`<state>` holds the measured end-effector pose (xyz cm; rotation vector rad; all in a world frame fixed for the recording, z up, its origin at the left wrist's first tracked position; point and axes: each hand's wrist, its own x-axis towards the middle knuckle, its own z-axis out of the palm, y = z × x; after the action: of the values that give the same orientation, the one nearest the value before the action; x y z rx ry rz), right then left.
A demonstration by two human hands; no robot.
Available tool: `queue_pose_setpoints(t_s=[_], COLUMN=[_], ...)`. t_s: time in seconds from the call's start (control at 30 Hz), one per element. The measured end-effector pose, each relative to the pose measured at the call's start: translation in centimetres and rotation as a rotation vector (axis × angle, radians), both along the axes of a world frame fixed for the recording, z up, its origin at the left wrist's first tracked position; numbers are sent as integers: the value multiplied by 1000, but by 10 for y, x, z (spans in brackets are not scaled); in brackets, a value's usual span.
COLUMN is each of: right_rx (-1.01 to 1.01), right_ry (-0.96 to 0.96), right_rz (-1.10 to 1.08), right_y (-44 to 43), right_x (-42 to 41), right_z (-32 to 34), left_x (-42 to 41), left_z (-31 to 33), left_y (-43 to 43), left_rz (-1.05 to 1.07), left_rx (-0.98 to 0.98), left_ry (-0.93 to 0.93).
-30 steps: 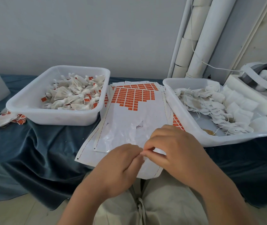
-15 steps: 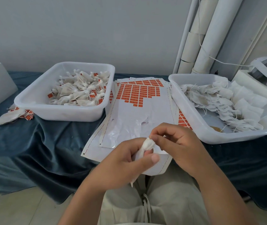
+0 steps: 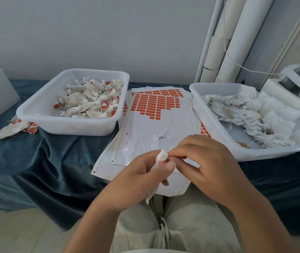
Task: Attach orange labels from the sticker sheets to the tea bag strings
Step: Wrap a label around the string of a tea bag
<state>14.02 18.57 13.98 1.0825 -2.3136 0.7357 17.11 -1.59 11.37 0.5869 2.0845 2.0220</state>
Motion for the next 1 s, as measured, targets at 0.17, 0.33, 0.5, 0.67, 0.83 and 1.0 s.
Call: queue_pose_setpoints(t_s=[0.17,0.33,0.5,0.67,0.83,1.0], right_rx=[-104,-395,-530,-411,-140,-115], right_ry=[-239,-871,-1200,-1119,-942,-674], right_rz=[-50,149,297,177,60,-47], right_y=[-6,-3,-1,-1,1,-2], right_x=[3,-1,-6,-6,-5,1], right_z=[-2,-4,-10,-3,16,25], left_x=[-4,-6,-7,-8,-9,-11], left_z=[-7,-6,-7,-11,-16,-16], left_y=[5,4,8,11,10,8], left_rz=[-13,-115,-107,-41,-50,-83], left_rx=[206,427,514,510,478,568], left_ry=[-201,-383,-499,-499,-489,-512])
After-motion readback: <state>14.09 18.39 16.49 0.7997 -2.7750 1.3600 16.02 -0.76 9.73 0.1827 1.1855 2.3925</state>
